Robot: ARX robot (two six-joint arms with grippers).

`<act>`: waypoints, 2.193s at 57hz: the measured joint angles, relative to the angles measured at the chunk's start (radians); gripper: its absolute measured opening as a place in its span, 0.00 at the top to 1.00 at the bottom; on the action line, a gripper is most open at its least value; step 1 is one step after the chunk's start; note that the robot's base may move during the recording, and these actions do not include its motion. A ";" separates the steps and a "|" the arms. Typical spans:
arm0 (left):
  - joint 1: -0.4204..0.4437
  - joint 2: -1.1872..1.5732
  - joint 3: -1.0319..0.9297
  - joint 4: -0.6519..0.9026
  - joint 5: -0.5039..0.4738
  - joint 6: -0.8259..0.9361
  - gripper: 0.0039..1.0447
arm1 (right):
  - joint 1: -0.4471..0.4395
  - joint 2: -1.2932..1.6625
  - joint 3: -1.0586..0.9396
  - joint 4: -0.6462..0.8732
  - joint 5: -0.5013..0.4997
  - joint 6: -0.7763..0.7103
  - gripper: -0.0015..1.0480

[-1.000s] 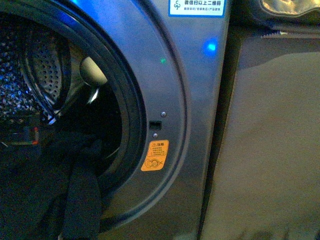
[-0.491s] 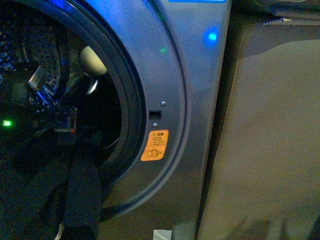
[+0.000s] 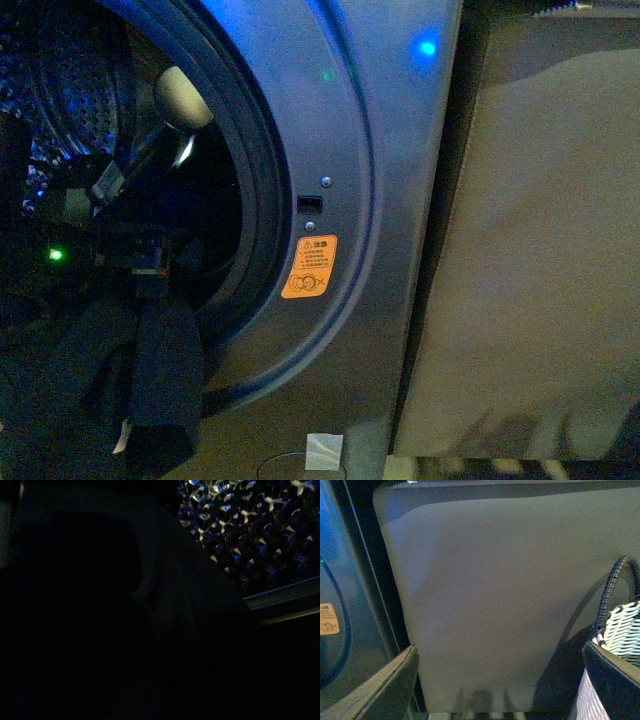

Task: Collect clothes from washing machine

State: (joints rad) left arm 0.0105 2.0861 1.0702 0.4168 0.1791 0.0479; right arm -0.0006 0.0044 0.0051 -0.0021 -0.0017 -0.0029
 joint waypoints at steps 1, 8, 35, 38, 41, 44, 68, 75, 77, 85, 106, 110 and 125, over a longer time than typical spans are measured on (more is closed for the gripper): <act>-0.001 0.005 0.002 -0.008 0.008 -0.007 0.06 | 0.000 0.000 0.000 0.000 0.000 0.000 0.07; -0.008 0.026 0.016 -0.043 0.051 -0.053 0.06 | 0.000 0.000 0.000 0.000 0.000 0.000 0.07; 0.000 0.072 0.095 -0.158 -0.080 0.001 0.06 | 0.000 0.000 0.000 0.000 0.000 0.000 0.07; 0.005 0.073 0.095 -0.154 -0.084 0.010 0.07 | 0.000 0.000 0.000 0.000 0.000 0.000 0.07; 0.007 0.073 0.093 -0.153 -0.097 0.019 0.13 | 0.000 0.000 0.000 0.000 0.000 0.000 0.07; 0.011 0.074 0.092 -0.150 -0.107 0.032 0.20 | 0.000 0.000 0.000 0.000 0.000 0.000 0.07; 0.044 0.035 0.045 -0.117 -0.084 0.030 0.87 | 0.000 0.000 0.000 0.000 0.000 0.000 0.07; 0.048 0.000 -0.001 -0.088 -0.055 0.030 0.89 | 0.000 0.000 0.000 0.000 0.000 0.000 0.07; 0.048 -0.018 -0.022 -0.076 -0.043 0.032 0.89 | 0.000 0.000 0.000 0.000 0.000 0.000 0.07; 0.053 -0.089 -0.096 -0.037 -0.002 0.042 0.89 | 0.000 0.000 0.000 0.000 0.000 0.000 0.07; 0.076 -0.352 -0.316 0.063 0.089 0.088 0.89 | 0.000 0.000 0.000 0.000 0.000 0.000 0.07; 0.084 -0.428 -0.366 0.076 0.109 0.095 0.89 | 0.000 0.000 0.000 0.000 0.000 0.000 0.07; 0.129 -0.701 -0.460 0.039 0.204 0.102 0.89 | 0.000 0.000 0.000 0.000 0.000 0.000 0.07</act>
State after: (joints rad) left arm 0.1398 1.3849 0.6102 0.4553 0.3832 0.1501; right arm -0.0006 0.0044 0.0051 -0.0021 -0.0017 -0.0029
